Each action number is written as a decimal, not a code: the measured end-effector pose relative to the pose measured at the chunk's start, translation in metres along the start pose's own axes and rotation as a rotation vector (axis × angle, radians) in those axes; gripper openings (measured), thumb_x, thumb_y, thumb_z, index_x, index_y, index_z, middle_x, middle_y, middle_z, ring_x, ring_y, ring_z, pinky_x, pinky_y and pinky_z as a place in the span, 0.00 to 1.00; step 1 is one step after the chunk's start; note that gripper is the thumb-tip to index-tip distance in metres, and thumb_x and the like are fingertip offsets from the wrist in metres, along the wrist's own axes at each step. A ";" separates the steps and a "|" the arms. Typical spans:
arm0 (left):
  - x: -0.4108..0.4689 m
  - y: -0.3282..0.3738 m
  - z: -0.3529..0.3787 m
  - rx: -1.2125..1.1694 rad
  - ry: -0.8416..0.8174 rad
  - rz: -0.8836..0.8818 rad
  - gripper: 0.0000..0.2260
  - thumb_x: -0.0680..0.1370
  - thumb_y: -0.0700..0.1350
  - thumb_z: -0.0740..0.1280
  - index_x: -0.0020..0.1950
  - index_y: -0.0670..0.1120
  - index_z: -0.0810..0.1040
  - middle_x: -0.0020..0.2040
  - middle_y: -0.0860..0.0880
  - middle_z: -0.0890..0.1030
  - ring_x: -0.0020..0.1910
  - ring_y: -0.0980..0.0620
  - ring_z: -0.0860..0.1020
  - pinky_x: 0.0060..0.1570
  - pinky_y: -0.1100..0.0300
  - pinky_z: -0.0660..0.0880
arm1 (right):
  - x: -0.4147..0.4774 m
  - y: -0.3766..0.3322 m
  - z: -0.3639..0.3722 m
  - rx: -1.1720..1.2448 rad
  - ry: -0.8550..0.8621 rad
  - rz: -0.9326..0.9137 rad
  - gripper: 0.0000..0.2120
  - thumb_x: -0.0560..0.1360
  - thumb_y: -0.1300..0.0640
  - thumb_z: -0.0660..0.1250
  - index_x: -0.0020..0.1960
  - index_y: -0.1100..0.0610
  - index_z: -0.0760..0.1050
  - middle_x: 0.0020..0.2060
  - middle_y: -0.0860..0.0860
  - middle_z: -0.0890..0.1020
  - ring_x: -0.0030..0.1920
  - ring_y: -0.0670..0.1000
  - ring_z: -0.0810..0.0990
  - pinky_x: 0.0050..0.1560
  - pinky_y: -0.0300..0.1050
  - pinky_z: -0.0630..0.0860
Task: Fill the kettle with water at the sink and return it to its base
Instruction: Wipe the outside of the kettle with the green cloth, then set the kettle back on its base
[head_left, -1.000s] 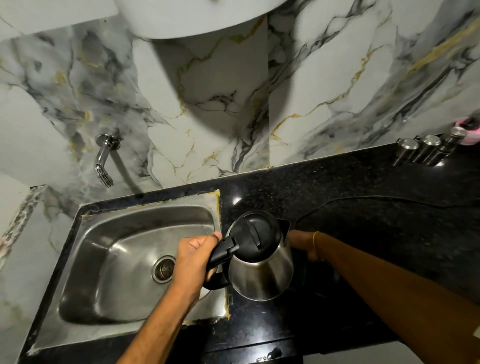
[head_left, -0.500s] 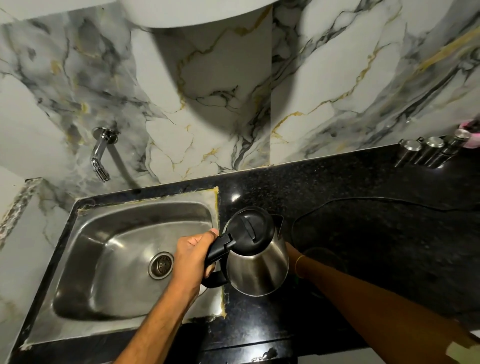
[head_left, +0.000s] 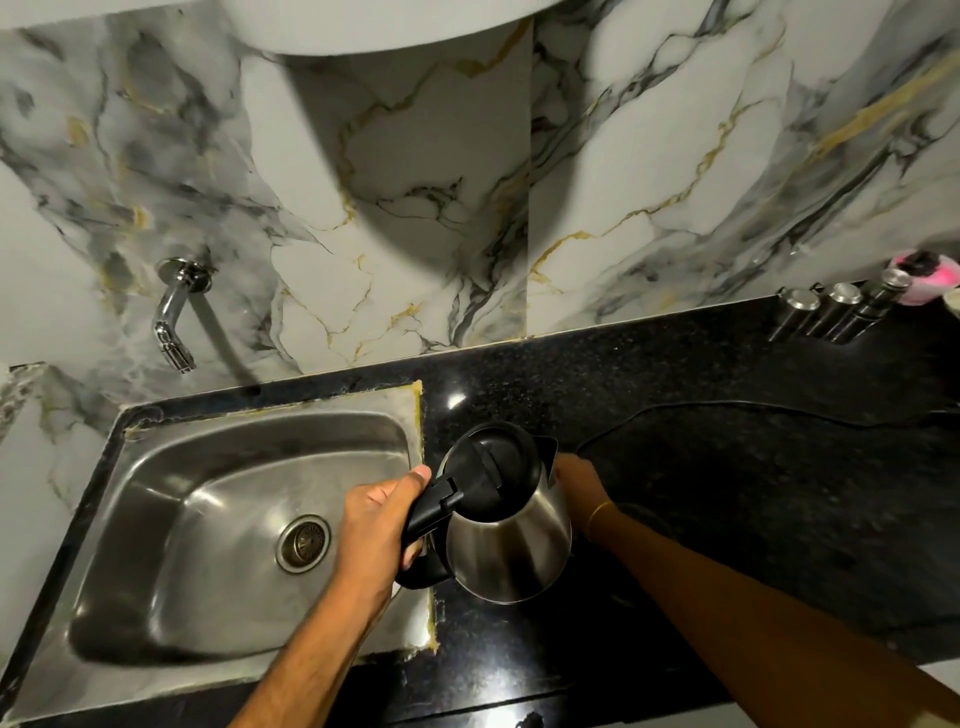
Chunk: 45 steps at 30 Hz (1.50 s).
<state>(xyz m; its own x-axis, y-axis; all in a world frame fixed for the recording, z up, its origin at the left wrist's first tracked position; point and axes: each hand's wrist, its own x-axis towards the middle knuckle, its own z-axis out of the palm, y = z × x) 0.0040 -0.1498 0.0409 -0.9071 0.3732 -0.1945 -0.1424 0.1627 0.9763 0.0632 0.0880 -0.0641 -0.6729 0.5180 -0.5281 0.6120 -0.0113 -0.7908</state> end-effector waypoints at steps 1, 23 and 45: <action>0.000 0.000 0.002 0.002 -0.001 -0.001 0.24 0.71 0.61 0.71 0.23 0.47 0.71 0.18 0.47 0.67 0.17 0.50 0.64 0.23 0.64 0.60 | -0.001 0.000 -0.008 0.035 0.019 -0.041 0.14 0.82 0.62 0.64 0.39 0.56 0.80 0.40 0.51 0.85 0.46 0.54 0.82 0.45 0.37 0.77; -0.013 -0.045 0.153 0.227 -0.064 0.138 0.29 0.72 0.61 0.65 0.25 0.38 0.64 0.24 0.51 0.62 0.26 0.56 0.61 0.27 0.52 0.56 | -0.061 0.052 -0.102 0.829 0.181 0.028 0.45 0.68 0.24 0.59 0.62 0.62 0.84 0.59 0.62 0.86 0.63 0.62 0.84 0.69 0.60 0.76; 0.026 -0.098 0.187 0.243 -0.234 0.060 0.24 0.73 0.58 0.67 0.24 0.48 0.62 0.24 0.49 0.61 0.26 0.53 0.59 0.28 0.52 0.54 | -0.037 0.105 -0.095 0.767 0.431 0.043 0.34 0.86 0.39 0.49 0.66 0.65 0.80 0.61 0.64 0.84 0.63 0.58 0.83 0.66 0.52 0.79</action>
<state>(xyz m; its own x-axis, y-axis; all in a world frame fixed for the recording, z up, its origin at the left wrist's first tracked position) 0.0685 0.0145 -0.0776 -0.7913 0.5838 -0.1816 0.0325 0.3367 0.9411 0.1920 0.1490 -0.0975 -0.3457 0.7798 -0.5219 0.0814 -0.5292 -0.8446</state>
